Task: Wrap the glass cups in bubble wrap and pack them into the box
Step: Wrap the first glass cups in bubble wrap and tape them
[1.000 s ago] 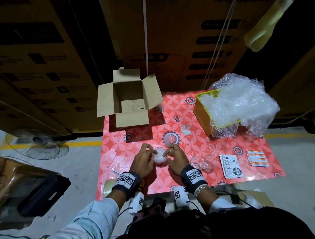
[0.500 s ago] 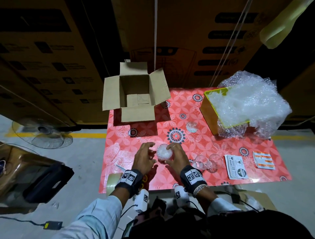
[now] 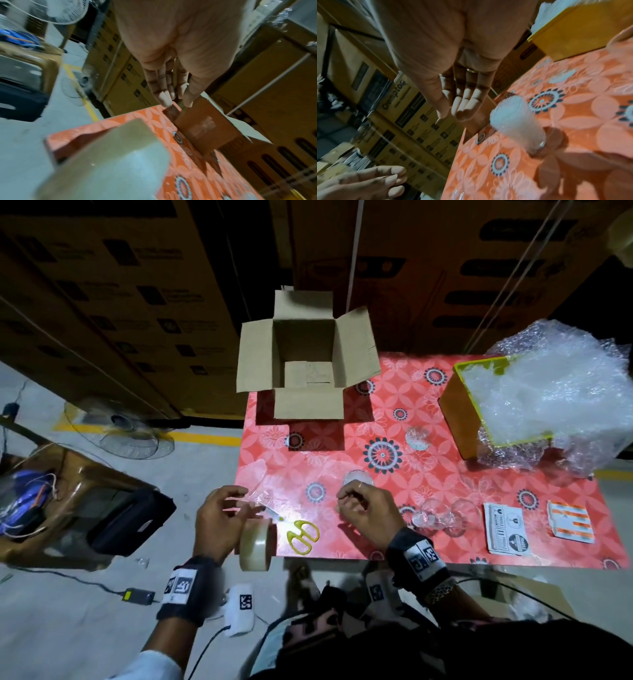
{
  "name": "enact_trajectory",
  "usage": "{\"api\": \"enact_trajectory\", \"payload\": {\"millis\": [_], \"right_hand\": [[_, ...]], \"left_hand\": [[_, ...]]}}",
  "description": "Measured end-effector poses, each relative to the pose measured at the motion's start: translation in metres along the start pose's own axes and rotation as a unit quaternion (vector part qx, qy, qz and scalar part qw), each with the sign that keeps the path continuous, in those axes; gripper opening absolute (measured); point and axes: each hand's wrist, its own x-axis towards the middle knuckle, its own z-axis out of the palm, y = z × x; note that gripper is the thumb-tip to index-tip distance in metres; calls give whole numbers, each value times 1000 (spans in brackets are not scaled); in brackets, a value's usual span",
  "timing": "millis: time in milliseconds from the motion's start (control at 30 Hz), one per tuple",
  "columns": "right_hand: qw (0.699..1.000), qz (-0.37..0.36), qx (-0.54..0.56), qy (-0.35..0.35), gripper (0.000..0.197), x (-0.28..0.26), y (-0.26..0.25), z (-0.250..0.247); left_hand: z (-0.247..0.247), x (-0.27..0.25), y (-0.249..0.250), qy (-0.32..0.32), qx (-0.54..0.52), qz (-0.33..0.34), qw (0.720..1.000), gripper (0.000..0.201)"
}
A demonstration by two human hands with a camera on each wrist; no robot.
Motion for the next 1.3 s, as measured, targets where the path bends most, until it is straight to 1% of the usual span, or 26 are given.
{"api": "enact_trajectory", "payload": {"millis": [67,167,200,267,333,367,467,533,600,667,733,767,867,900,967,1033,1067,1100,1167,1200,1300], "right_hand": [[998,17,38,-42,11,2,0,25],[992,59,53,-93,9,8,8,64],[990,73,48,-113,11,10,12,76],[982,103,40,-151,22,13,17,97],[969,149,56,-188,32,14,18,115],[962,173,66,-202,35,15,17,123],[946,233,84,-212,48,16,9,138],[934,264,114,-209,51,15,6,145],[919,294,155,-211,44,15,3,149],[904,316,207,-200,24,15,-1,152],[901,317,234,-182,10,14,-4,154],[904,313,235,-174,8,14,-4,154],[908,307,230,-167,12,13,-4,155],[910,302,226,-171,15,13,-3,154],[910,291,237,-178,19,11,-2,150],[908,280,254,-179,28,9,-1,144],[909,276,253,-183,30,7,0,141],[911,270,247,-187,28,7,1,137],[912,266,243,-195,18,6,4,130],[910,266,247,-198,16,5,6,128],[908,267,243,-213,17,5,7,123]], "left_hand": [[-11,-7,-11,13,4,-43,999,17],[-13,-19,-24,9,-31,-119,992,6],[-12,-21,-33,3,-47,-145,988,9],[-9,-21,-58,-20,-86,-194,977,25],[-7,-22,-76,-50,-92,-236,966,41],[-4,-22,-81,-66,-94,-252,961,46],[2,-19,-84,-83,-125,-276,949,46],[3,-12,-86,-89,-136,-290,943,50],[4,-6,-89,-91,-140,-297,940,52],[5,-2,-90,-93,-138,-300,939,48],[5,2,-92,-92,-135,-313,936,52],[5,4,-91,-92,-129,-321,934,53],[4,5,-90,-101,-91,-369,920,58],[3,5,-90,-115,-86,-389,910,62],[5,2,-92,-174,-106,-424,883,68],[9,2,-97,-237,-145,-430,859,72],[11,1,-95,-251,-159,-434,851,72],[12,1,-94,-254,-173,-439,844,72],[15,0,-91,-244,-194,-439,842,65],[17,1,-90,-238,-203,-439,842,61],[24,12,-99,-229,-239,-437,837,57]]}}
